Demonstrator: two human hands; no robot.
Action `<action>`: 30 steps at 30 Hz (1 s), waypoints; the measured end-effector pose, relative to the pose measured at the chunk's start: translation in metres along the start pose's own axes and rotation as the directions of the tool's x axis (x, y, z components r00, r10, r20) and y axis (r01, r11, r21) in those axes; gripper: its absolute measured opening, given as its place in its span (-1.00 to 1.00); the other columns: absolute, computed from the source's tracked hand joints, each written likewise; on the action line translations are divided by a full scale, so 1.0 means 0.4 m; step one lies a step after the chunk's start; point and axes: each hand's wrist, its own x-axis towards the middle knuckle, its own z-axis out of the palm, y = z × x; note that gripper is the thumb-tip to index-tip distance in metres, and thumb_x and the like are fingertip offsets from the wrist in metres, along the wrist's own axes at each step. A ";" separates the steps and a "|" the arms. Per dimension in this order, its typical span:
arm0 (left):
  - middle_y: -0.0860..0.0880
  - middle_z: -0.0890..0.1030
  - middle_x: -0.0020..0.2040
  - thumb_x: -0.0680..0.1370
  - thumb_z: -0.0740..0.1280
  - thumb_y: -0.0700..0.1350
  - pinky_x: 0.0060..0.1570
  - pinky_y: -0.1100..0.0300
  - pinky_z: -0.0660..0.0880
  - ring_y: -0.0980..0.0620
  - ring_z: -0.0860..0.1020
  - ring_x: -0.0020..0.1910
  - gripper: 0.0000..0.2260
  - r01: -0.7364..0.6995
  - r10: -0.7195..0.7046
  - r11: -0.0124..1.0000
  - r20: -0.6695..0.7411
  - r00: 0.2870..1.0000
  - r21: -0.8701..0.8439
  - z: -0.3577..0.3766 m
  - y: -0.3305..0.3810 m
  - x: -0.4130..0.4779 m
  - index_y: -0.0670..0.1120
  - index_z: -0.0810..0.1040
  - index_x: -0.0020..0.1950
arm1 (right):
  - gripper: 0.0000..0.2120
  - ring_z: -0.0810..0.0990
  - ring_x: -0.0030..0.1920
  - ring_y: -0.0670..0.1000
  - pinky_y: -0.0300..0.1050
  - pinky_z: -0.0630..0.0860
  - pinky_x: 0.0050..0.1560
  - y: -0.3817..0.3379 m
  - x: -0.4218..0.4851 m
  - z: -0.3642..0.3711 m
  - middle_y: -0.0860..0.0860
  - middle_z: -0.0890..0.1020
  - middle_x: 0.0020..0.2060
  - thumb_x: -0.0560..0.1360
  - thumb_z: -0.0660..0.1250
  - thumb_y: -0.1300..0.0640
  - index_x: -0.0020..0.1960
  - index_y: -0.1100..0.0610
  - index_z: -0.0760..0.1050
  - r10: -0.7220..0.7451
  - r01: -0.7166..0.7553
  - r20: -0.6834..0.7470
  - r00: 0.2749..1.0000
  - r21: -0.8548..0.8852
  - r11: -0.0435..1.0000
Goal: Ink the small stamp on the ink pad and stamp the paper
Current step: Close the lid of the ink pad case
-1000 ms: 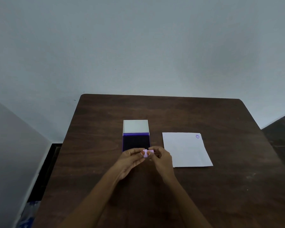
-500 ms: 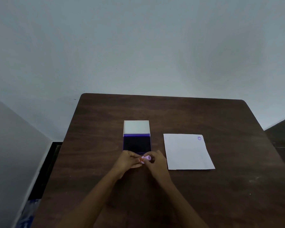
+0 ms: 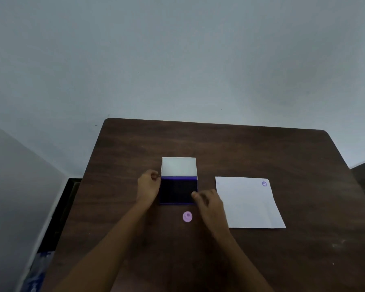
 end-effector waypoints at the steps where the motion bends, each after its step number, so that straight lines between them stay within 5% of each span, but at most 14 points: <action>1: -0.26 0.57 0.18 0.52 0.27 -0.30 0.15 0.11 0.43 -0.15 0.53 0.16 -0.74 0.016 -0.016 1.000 0.002 1.000 -0.007 0.002 0.005 0.010 -0.27 0.48 0.21 | -0.82 0.56 -0.05 0.00 -0.23 0.50 -0.10 -0.008 0.027 -0.003 0.06 0.59 -0.05 0.49 0.25 -0.02 -0.05 0.08 0.51 0.043 -0.041 -0.037 0.998 0.062 0.997; 7: -0.23 0.56 0.21 0.53 0.23 -0.31 0.20 0.08 0.43 -0.12 0.52 0.18 -0.71 0.097 -0.095 0.994 0.045 0.994 -0.047 0.022 0.031 0.065 -0.26 0.46 0.26 | -0.67 0.46 0.24 0.09 0.04 0.43 0.29 -0.055 0.187 0.015 0.15 0.49 0.27 0.54 0.17 0.16 0.29 0.19 0.37 0.221 -0.220 -0.002 0.975 0.096 0.971; 15: -0.23 0.56 0.22 0.52 0.25 -0.35 0.26 -0.01 0.45 -0.14 0.53 0.17 -0.71 0.202 -0.186 0.960 0.099 0.978 -0.196 0.025 0.030 0.089 -0.28 0.47 0.24 | -0.71 0.49 0.21 0.12 0.10 0.48 0.24 -0.063 0.240 0.015 0.17 0.52 0.24 0.52 0.21 0.26 0.24 0.23 0.43 0.312 -0.315 0.045 0.949 0.185 0.931; 19: -0.18 0.56 0.20 0.52 0.23 -0.37 0.18 0.06 0.49 -0.07 0.52 0.15 -0.71 0.175 -0.144 0.959 0.145 0.979 -0.225 0.008 0.027 0.075 -0.21 0.49 0.23 | -0.72 0.48 0.22 0.10 0.07 0.48 0.23 -0.066 0.226 -0.007 0.16 0.52 0.23 0.52 0.20 0.28 0.23 0.22 0.43 0.245 -0.259 0.093 0.965 0.201 0.945; 25: -0.17 0.61 0.10 0.49 0.28 -0.36 -0.02 0.18 0.47 0.03 0.54 -0.02 -0.77 0.025 -0.008 0.982 0.090 0.996 -0.188 -0.029 0.017 0.009 -0.19 0.55 0.11 | -0.76 0.52 0.12 0.08 -0.08 0.52 0.11 -0.068 0.170 -0.035 0.17 0.56 0.14 0.49 0.23 0.31 0.15 0.21 0.48 0.061 -0.066 0.043 0.997 0.115 0.991; 30: -0.18 0.62 0.14 0.46 0.29 -0.39 0.06 0.30 0.45 0.02 0.57 0.08 -0.70 -0.087 0.102 0.986 0.104 0.989 -0.141 -0.048 -0.003 -0.073 -0.21 0.53 0.17 | -0.81 0.53 -0.07 -0.05 -0.60 0.38 -0.16 -0.045 0.093 -0.035 0.13 0.60 0.00 0.43 0.27 0.37 -0.02 0.19 0.55 -0.144 0.145 -0.008 0.989 0.043 0.989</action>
